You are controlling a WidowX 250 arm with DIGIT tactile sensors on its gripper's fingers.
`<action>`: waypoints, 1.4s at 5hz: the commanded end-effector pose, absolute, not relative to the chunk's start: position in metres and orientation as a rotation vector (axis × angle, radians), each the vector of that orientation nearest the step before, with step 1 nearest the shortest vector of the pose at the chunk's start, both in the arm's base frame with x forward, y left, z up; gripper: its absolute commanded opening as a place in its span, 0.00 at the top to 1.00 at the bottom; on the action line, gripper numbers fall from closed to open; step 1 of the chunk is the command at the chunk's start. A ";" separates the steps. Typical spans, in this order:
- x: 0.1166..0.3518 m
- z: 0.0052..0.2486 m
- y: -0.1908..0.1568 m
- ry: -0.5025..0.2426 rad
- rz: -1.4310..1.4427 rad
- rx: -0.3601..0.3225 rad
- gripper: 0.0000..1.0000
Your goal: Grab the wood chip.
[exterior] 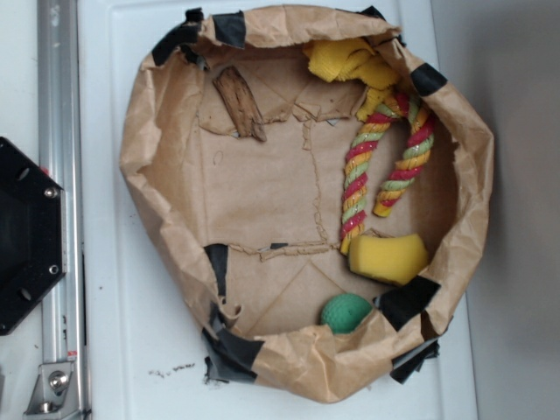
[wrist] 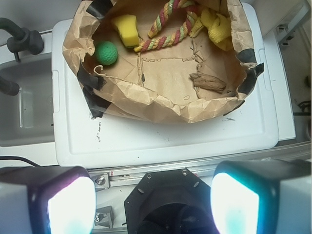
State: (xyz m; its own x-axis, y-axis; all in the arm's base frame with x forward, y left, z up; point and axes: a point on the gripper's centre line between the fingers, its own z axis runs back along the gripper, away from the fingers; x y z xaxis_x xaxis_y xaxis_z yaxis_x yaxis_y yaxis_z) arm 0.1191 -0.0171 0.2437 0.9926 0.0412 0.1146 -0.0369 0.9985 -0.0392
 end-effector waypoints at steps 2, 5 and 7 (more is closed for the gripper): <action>0.169 0.216 0.008 -0.067 -0.006 0.084 0.00; 0.227 0.148 0.042 0.018 -0.424 0.096 0.00; 0.244 0.109 0.040 0.080 -0.551 0.168 0.00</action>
